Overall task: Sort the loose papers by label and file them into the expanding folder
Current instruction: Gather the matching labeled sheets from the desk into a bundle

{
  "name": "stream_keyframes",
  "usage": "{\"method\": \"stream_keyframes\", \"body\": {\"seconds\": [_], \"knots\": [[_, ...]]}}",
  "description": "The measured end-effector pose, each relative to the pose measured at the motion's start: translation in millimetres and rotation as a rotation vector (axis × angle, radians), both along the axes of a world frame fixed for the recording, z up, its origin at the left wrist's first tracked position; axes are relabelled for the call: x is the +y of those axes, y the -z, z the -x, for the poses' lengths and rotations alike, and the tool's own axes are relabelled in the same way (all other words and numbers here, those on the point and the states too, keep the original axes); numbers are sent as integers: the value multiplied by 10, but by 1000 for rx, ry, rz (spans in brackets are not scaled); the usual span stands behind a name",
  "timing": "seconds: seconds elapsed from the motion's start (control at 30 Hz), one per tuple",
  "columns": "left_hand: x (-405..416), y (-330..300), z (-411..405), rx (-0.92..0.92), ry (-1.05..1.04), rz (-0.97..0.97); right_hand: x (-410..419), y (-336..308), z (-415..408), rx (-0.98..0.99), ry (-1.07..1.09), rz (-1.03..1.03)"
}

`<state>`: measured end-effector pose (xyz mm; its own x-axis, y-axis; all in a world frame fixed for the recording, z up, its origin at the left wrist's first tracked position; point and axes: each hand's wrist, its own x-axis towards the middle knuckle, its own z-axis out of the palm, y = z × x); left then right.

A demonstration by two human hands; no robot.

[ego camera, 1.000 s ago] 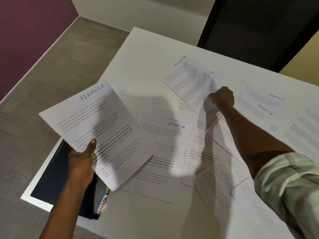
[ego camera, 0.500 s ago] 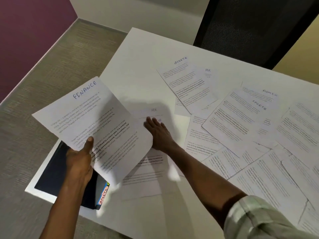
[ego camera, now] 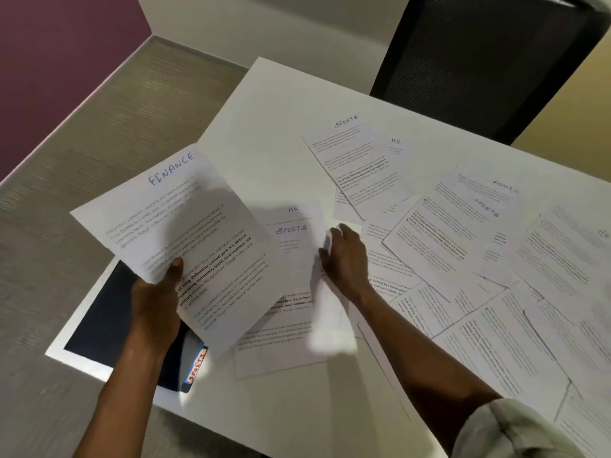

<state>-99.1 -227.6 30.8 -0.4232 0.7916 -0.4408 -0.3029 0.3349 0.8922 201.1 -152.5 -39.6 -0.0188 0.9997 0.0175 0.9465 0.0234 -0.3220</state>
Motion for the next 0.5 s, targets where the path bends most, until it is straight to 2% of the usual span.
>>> {"method": "stream_keyframes", "body": {"seconds": [0.07, 0.13, 0.27, 0.43, 0.5], "knots": [[-13, -13, -78, 27, 34, -28, -152, -12, -159, -56, 192, -23], [-3, 2, -154, 58, 86, -47, -341, 25, -194, -89, 284, 80], [95, 35, -316, 73, 52, 16, -635, 125, 159, -128, 145, 213], [176, 24, -440, 61, 63, 33, -822, 235, 331, -31, -28, 331], [207, 7, -454, 64, 65, 40, -855, 180, 264, 78, -47, 373]]}}
